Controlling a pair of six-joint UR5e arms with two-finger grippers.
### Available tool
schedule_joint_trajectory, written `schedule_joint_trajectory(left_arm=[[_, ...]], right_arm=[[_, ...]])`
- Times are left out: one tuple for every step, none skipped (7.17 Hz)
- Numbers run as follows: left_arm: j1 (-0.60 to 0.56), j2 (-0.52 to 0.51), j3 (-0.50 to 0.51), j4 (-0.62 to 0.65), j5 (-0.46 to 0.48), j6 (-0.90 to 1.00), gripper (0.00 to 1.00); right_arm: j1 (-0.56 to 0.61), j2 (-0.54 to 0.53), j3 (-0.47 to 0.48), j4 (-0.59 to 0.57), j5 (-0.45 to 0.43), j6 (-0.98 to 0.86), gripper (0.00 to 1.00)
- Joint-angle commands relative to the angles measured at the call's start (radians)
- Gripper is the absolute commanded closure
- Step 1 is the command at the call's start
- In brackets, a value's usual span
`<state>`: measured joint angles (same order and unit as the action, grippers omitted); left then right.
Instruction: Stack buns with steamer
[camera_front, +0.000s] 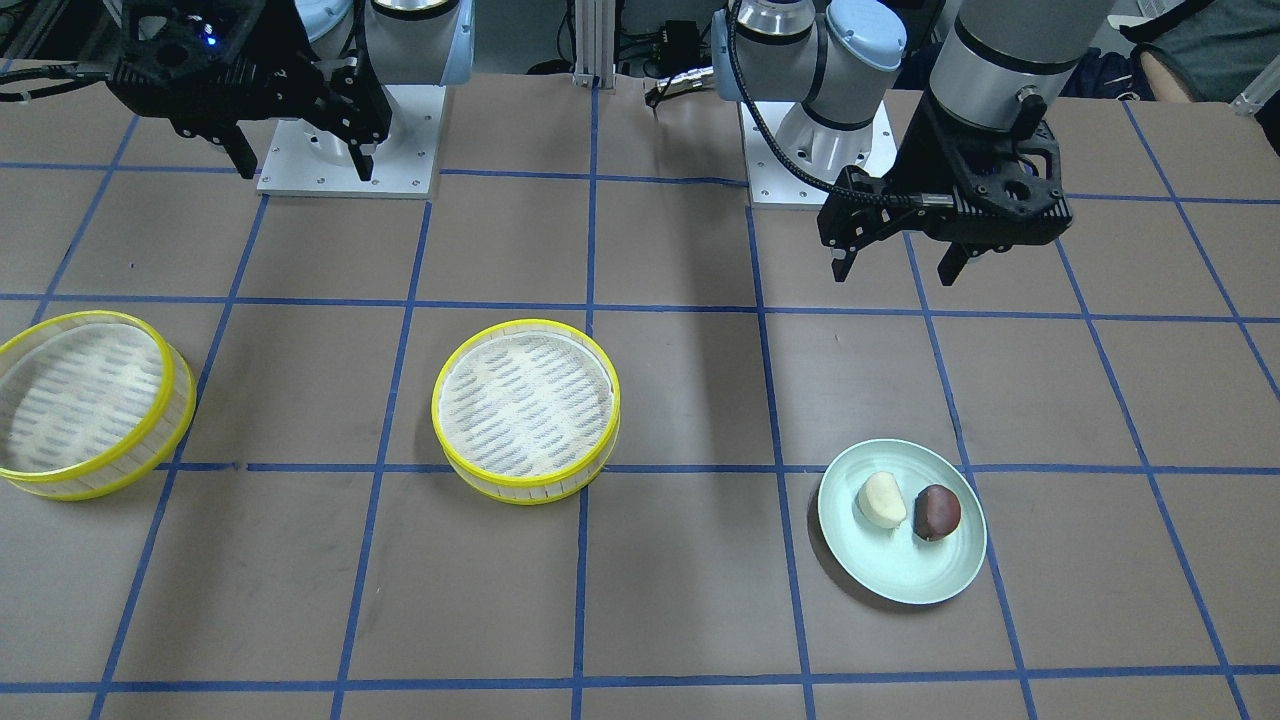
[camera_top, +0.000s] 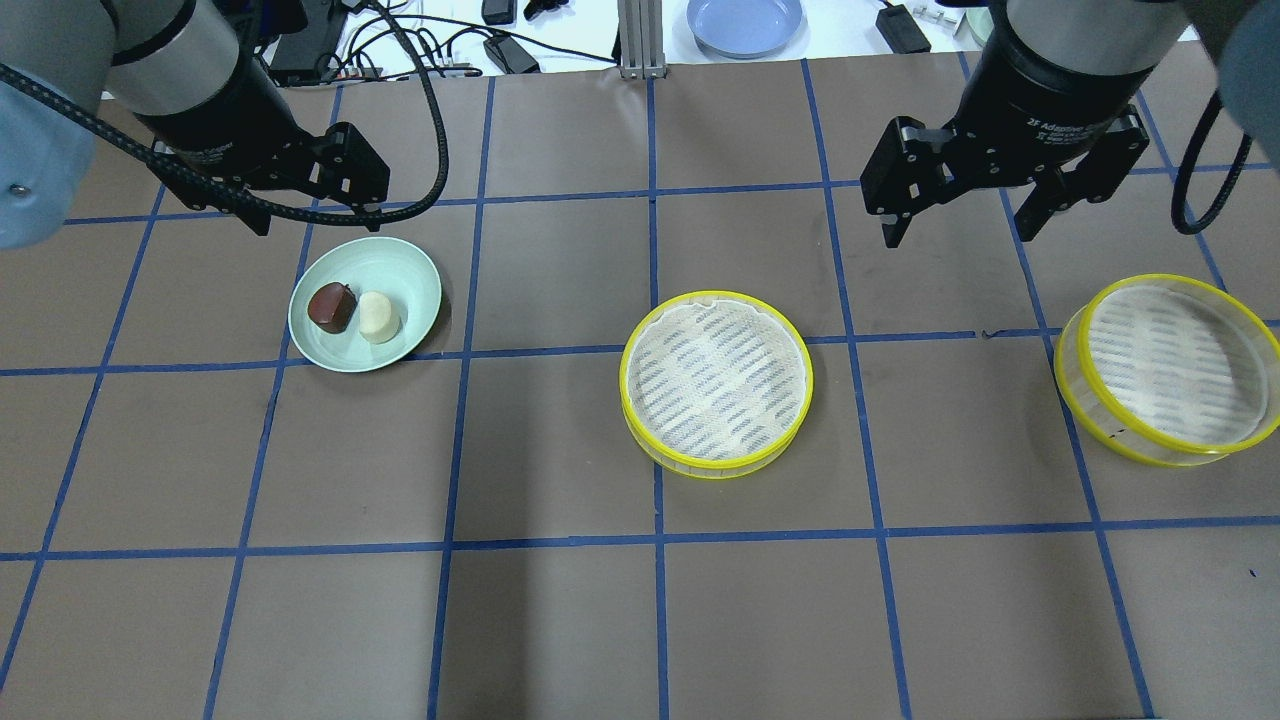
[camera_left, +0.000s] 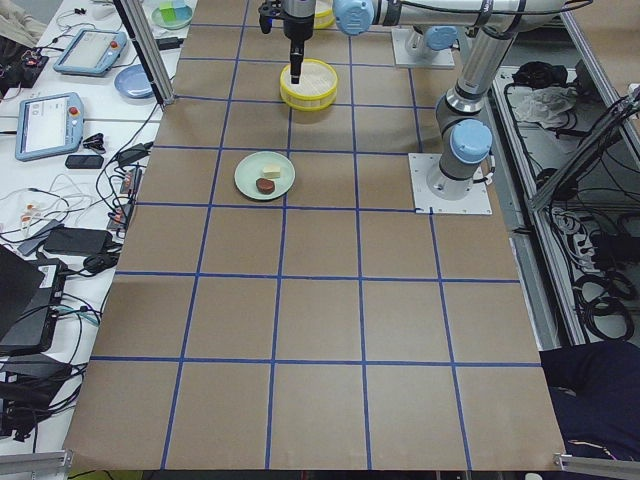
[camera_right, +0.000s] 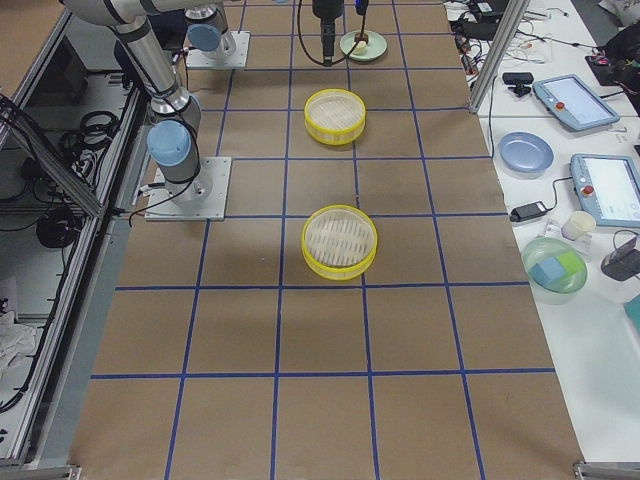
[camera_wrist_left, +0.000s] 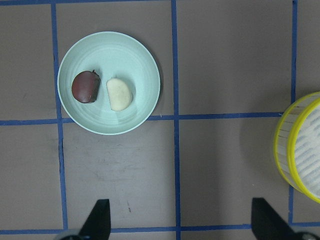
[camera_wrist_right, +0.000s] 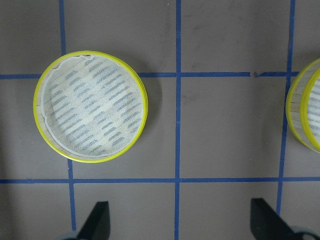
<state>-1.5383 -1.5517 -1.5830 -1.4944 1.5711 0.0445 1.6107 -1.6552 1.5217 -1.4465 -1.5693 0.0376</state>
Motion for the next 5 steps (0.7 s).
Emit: schedule_joint_trajectory(left_arm=[[0.003, 0.001, 0.0, -0.003, 0.004, 0.009, 0.0], [0.007, 0.001, 0.0, -0.003, 0.004, 0.011, 0.0], [0.006, -0.001, -0.002, -0.003, 0.004, 0.011, 0.0], [0.013, -0.005, -0.002, 0.0, 0.001, 0.012, 0.0], [0.013, -0.005, -0.002, -0.001, 0.001, 0.012, 0.0]], right_arm=[[0.0, 0.0, 0.0, 0.0, 0.0, 0.001, 0.0], [0.0, 0.0, 0.0, 0.0, 0.0, 0.001, 0.0], [-0.002, 0.0, 0.0, 0.001, -0.003, -0.004, 0.0], [-0.006, 0.003, 0.0, 0.005, -0.014, -0.036, 0.0], [-0.027, 0.005, 0.0, -0.002, -0.017, -0.098, 0.0]])
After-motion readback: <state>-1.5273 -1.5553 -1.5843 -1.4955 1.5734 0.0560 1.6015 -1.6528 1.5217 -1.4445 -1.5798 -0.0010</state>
